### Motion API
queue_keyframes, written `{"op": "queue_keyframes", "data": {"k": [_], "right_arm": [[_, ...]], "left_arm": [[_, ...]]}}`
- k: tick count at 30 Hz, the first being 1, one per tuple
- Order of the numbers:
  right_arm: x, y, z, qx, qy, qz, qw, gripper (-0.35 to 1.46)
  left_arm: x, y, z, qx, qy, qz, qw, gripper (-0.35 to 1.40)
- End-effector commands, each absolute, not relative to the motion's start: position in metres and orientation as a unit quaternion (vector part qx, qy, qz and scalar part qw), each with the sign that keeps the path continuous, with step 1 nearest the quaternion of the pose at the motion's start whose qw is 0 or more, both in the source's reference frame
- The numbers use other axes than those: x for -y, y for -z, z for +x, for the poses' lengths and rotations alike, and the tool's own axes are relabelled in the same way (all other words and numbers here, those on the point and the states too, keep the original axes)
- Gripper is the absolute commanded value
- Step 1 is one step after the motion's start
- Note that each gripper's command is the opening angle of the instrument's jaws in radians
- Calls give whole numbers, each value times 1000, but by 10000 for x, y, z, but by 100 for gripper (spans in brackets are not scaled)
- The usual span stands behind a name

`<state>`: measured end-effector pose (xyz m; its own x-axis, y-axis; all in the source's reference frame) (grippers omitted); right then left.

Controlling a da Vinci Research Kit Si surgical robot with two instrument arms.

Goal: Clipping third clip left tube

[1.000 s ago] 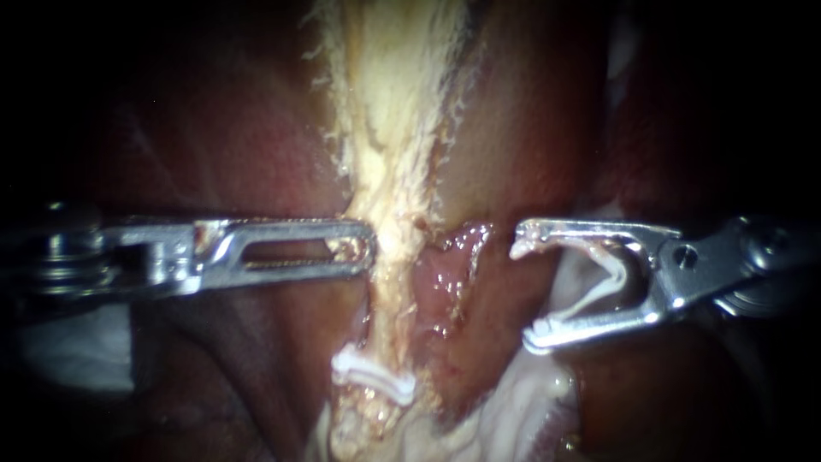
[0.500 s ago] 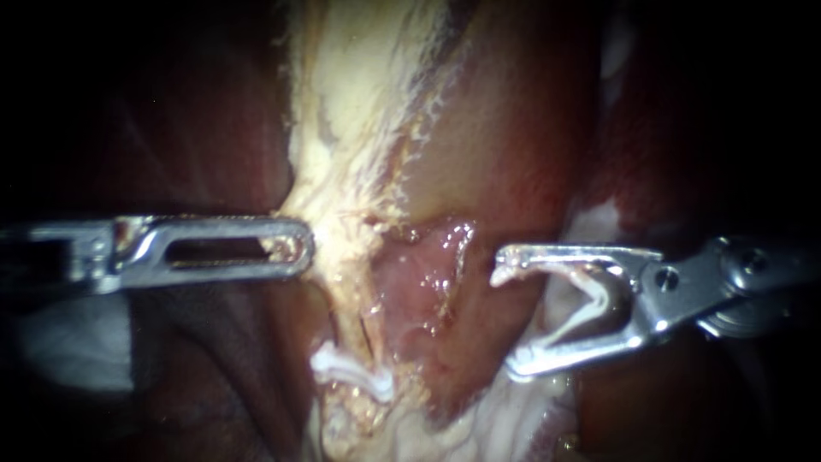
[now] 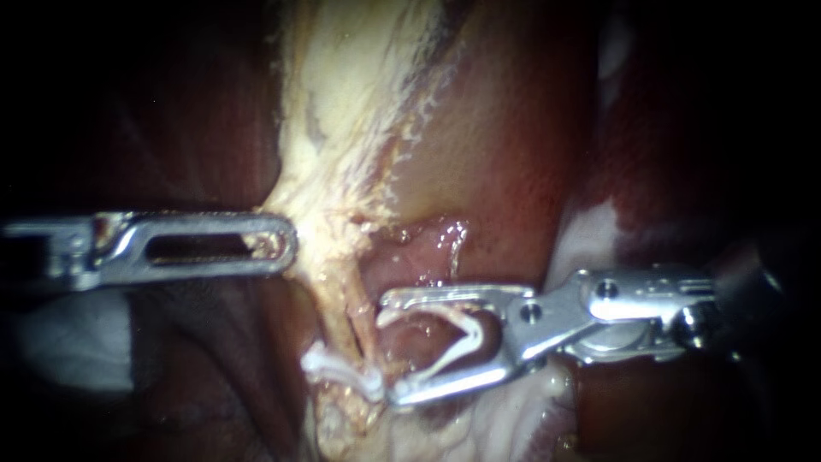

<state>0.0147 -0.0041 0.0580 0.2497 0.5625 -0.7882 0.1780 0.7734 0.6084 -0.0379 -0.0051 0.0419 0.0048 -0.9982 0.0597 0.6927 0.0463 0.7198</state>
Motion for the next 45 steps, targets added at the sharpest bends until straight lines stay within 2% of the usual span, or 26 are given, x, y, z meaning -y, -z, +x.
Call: {"op": "queue_keyframes", "data": {"k": [1, 14, 30, 45], "right_arm": [[42, -584, 151, -598, -133, 313, 726, 60], [40, -606, 171, -591, -136, 317, 729, 60], [39, -615, 188, -587, -135, 317, 733, 60], [54, -613, 209, -593, -110, 343, 721, 60]], "left_arm": [[51, -419, -379, 296, 640, 259, 660, -35], [53, -410, -379, 298, 642, 259, 658, -35], [58, -390, -382, 303, 645, 258, 652, -35], [58, -390, -382, 303, 645, 258, 652, -35]]}}
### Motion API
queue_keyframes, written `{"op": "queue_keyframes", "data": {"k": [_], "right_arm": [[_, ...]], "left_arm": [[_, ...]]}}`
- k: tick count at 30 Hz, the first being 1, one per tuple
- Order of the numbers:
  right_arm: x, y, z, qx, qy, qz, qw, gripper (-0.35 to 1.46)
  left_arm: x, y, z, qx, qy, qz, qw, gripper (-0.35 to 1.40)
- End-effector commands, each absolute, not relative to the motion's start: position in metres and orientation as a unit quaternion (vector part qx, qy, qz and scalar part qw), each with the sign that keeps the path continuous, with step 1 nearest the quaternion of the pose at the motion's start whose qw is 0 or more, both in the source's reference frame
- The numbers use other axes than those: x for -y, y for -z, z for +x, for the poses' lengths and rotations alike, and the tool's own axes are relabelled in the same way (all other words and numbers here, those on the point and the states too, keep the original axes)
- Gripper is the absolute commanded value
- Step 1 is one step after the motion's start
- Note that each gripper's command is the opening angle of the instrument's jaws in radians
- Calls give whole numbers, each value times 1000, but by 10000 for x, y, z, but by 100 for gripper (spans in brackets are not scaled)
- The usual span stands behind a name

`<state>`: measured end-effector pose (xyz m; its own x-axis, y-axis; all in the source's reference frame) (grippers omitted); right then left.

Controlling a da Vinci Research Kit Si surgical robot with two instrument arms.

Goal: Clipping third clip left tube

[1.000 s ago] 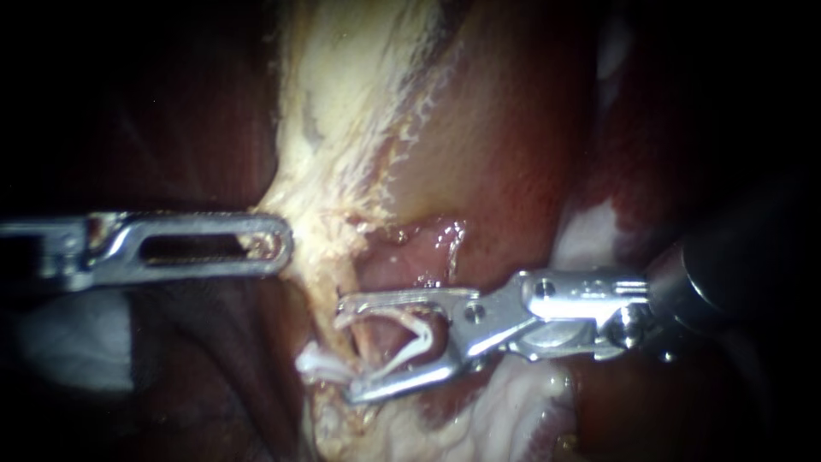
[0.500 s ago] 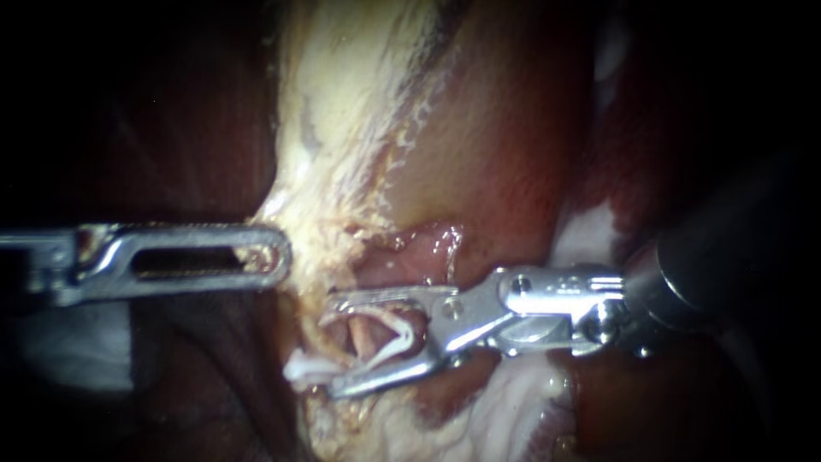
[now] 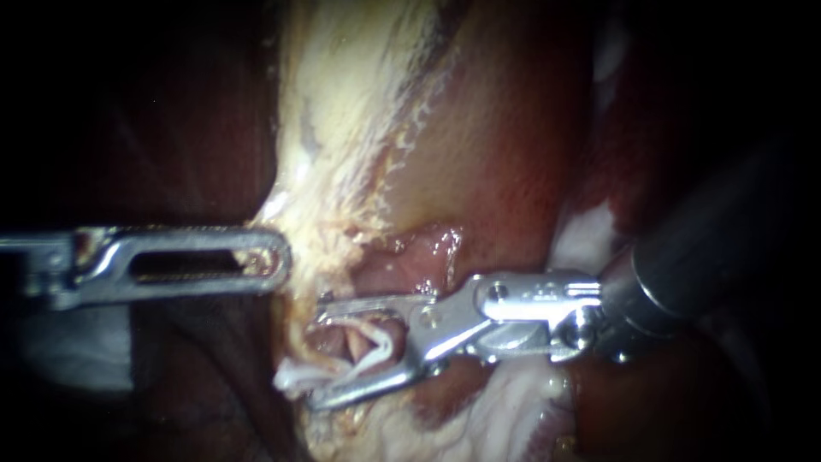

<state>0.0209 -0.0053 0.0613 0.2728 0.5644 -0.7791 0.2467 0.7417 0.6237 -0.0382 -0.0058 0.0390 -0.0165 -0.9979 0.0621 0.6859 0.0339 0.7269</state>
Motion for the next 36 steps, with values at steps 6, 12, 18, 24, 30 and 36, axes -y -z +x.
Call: {"op": "queue_keyframes", "data": {"k": [6, 12, 18, 24, 30, 36], "right_arm": [[56, -612, 209, -594, -107, 353, 715, 60], [49, -618, 200, -590, -122, 342, 721, 59], [32, -626, 185, -582, -147, 321, 733, 59], [32, -632, 195, -573, -152, 314, 742, 59], [40, -627, 207, -579, -140, 326, 734, 60], [51, -608, 204, -602, -112, 355, 706, 60]], "left_arm": [[57, -392, -381, 303, 645, 258, 653, -35], [58, -390, -380, 303, 645, 258, 652, -35], [58, -388, -381, 302, 645, 258, 652, -35], [60, -385, -384, 302, 646, 257, 652, -35], [61, -384, -384, 302, 647, 257, 651, -35], [60, -385, -384, 302, 647, 257, 652, -35]]}}
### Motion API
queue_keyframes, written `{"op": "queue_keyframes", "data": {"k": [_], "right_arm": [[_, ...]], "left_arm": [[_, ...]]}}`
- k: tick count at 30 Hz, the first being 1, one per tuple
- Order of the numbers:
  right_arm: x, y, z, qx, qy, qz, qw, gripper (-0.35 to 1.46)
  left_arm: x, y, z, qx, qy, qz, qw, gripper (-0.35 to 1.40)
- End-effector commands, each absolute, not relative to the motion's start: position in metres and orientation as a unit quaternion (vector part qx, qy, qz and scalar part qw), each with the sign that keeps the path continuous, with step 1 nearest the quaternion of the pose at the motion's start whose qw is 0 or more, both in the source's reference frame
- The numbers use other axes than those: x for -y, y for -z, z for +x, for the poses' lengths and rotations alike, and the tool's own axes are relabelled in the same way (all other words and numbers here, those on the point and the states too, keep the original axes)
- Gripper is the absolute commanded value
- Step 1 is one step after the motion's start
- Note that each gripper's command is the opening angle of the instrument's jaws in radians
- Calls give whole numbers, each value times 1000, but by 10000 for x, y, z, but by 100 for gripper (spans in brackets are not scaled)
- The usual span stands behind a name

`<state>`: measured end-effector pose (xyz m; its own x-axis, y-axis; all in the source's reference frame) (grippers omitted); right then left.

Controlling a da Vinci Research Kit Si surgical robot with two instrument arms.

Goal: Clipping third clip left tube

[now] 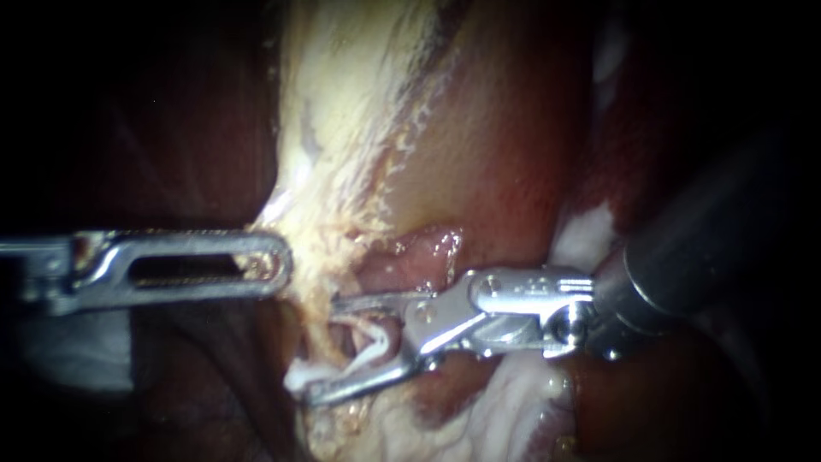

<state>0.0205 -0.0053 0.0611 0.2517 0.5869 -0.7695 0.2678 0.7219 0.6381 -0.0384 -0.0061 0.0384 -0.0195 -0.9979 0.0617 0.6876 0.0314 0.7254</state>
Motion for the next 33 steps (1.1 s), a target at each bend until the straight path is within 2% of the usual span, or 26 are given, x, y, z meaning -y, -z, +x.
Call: {"op": "queue_keyframes", "data": {"k": [1, 9, 20, 33], "right_arm": [[52, -605, 202, -605, -110, 358, 703, 60], [56, -592, 205, -615, -101, 391, 677, 59], [67, -595, 243, -631, -105, 421, 643, 59], [36, -584, 239, -636, -150, 398, 644, 55]], "left_arm": [[60, -385, -383, 302, 646, 257, 652, -35], [58, -390, -381, 302, 646, 258, 652, -35], [58, -391, -384, 303, 646, 257, 652, -35], [58, -391, -385, 303, 646, 257, 652, -35]]}}
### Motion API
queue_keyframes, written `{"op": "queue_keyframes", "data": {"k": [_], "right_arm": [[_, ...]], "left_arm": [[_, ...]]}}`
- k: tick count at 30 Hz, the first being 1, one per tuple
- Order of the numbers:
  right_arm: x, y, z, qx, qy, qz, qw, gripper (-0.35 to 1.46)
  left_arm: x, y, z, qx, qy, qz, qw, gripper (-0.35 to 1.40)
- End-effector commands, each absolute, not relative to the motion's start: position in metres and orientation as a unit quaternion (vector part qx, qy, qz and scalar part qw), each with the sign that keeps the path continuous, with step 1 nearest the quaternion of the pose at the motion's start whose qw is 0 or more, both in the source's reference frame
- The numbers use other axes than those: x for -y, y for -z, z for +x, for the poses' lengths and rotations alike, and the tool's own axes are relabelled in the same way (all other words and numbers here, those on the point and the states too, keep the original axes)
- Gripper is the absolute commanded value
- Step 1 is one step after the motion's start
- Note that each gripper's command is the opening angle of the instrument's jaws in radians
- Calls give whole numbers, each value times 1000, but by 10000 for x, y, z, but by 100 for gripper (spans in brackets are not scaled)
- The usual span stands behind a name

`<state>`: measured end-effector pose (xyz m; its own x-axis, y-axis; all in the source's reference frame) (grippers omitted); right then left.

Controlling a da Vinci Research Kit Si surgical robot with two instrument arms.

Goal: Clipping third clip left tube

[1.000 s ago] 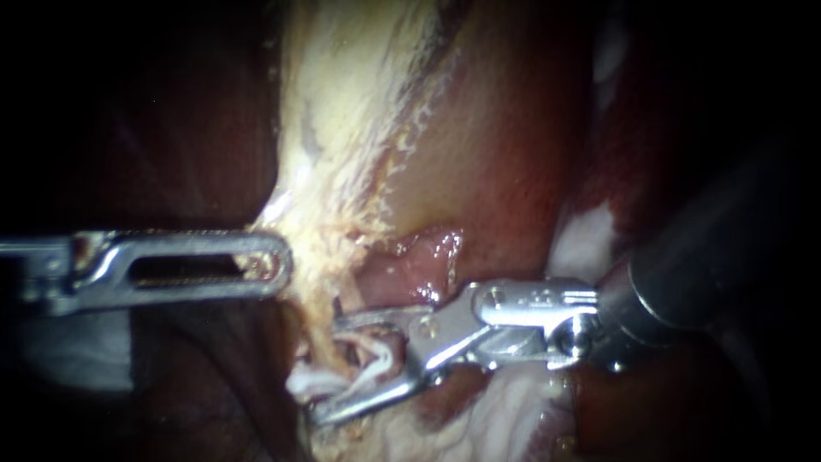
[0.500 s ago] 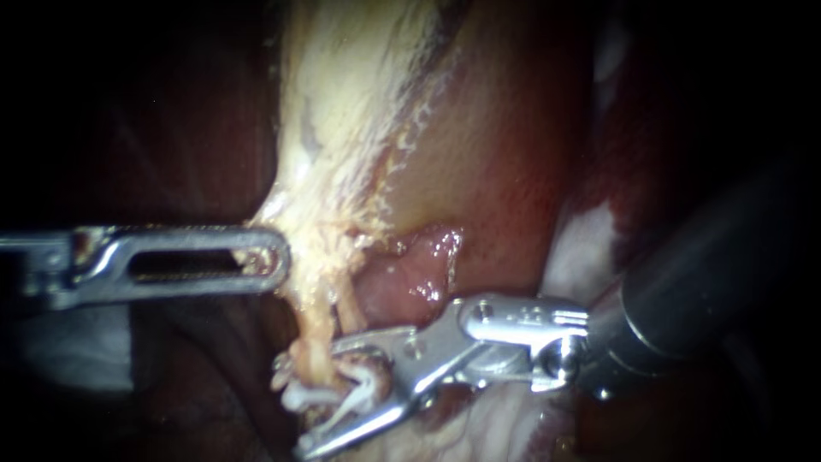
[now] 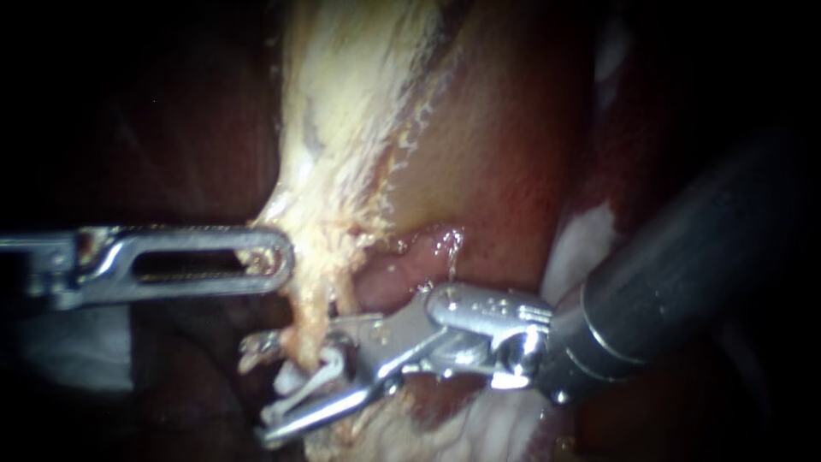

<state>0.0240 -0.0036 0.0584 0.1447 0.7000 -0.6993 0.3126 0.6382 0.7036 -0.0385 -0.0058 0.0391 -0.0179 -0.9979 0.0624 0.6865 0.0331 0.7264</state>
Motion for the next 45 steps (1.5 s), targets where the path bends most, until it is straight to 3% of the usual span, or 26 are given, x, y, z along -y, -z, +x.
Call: {"op": "queue_keyframes", "data": {"k": [1, 12, 15, 16, 19, 25, 45], "right_arm": [[34, -582, 238, -636, -151, 398, 644, 55], [22, -576, 235, -642, -167, 391, 638, 52], [22, -576, 232, -641, -169, 393, 637, 44], [22, -576, 231, -641, -169, 393, 637, 30], [24, -576, 220, -636, -188, 387, 641, -35], [20, -585, 208, -620, -215, 368, 659, -35], [23, -588, 208, -619, -208, 375, 658, -35]], "left_arm": [[58, -391, -385, 303, 646, 257, 652, -35], [58, -392, -386, 303, 646, 257, 652, -35], [58, -392, -386, 303, 646, 257, 652, -35], [58, -392, -386, 303, 646, 257, 652, -35], [58, -392, -385, 303, 646, 257, 652, -35], [58, -392, -385, 303, 646, 257, 652, -35], [56, -395, -384, 303, 646, 257, 652, -35]]}}
